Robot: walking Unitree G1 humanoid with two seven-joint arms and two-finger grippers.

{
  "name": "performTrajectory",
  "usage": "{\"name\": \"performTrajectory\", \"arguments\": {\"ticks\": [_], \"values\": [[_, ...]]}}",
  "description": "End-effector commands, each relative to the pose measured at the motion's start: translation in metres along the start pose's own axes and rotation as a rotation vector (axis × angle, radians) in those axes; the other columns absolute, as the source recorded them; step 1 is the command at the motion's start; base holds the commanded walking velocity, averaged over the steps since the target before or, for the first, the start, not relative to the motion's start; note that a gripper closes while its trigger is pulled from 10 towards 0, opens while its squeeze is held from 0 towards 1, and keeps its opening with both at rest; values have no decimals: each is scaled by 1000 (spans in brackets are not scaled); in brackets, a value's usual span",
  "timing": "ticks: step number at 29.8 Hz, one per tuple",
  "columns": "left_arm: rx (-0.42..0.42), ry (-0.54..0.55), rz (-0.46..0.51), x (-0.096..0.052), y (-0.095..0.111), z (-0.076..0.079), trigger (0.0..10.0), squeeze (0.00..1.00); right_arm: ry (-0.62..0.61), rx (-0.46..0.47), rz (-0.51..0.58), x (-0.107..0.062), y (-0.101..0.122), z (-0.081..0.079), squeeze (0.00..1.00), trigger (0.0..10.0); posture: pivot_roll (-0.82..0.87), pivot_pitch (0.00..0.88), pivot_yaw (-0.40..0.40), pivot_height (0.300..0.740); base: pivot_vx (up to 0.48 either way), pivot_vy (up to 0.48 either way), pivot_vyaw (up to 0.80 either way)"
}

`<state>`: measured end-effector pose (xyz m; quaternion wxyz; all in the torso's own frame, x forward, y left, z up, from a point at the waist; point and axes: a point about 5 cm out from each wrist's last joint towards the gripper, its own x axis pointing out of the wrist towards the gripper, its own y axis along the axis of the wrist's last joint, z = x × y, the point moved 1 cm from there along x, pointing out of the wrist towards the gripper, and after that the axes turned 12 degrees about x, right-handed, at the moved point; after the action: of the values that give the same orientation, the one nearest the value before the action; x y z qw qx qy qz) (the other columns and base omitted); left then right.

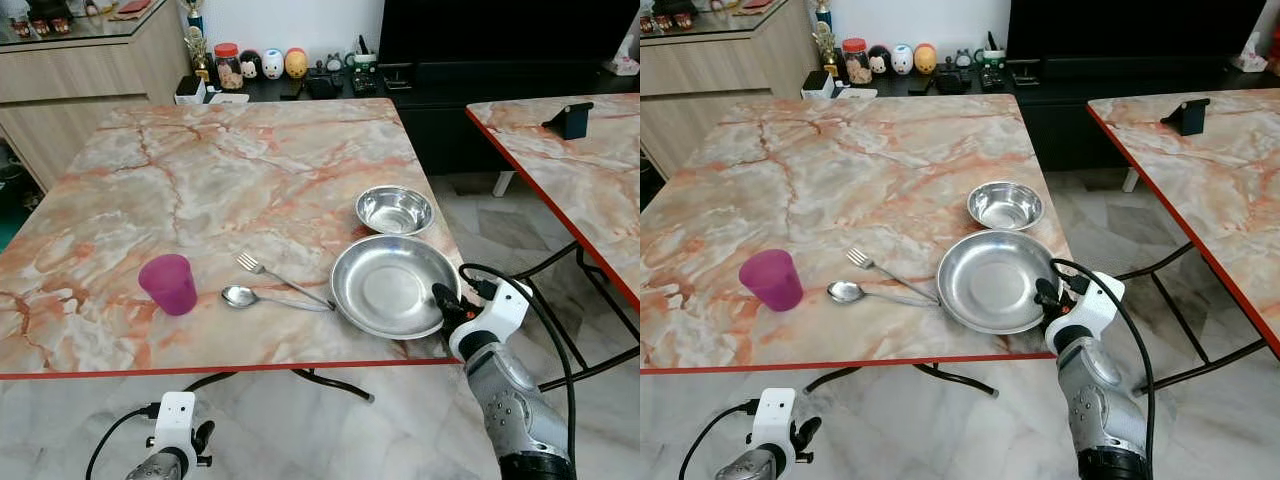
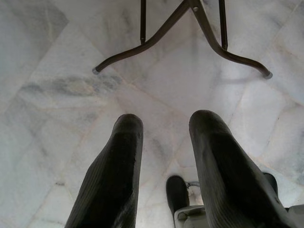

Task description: Setting the table

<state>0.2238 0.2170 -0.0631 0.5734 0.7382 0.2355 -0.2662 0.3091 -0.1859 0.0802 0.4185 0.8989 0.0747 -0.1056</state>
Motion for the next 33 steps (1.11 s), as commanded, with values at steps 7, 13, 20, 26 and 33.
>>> {"name": "performTrajectory", "arguments": {"ticks": [7,13,20,26,33], "values": [[11,5,-19,-1,-4,-3,10000,0,112,3,98,-4,18,-20,0,10000,-55,0,31,740,0,0,0],[11,7,-18,-1,-4,-2,10000,0,200,-60,234,-8,38,-36,0,10000,-61,0,34,740,0,0,0],[-129,75,-46,-4,-13,-10,10000,0,214,-198,366,-15,50,-46,0,10000,-61,0,24,740,0,0,0],[-178,113,-69,-11,-28,-13,10000,0,230,-221,393,-19,52,-46,0,10000,-62,0,22,740,0,0,0],[-161,122,-62,-12,-29,-14,10000,0,227,-232,388,-15,47,-48,0,10000,-61,0,28,740,0,0,0]]}}
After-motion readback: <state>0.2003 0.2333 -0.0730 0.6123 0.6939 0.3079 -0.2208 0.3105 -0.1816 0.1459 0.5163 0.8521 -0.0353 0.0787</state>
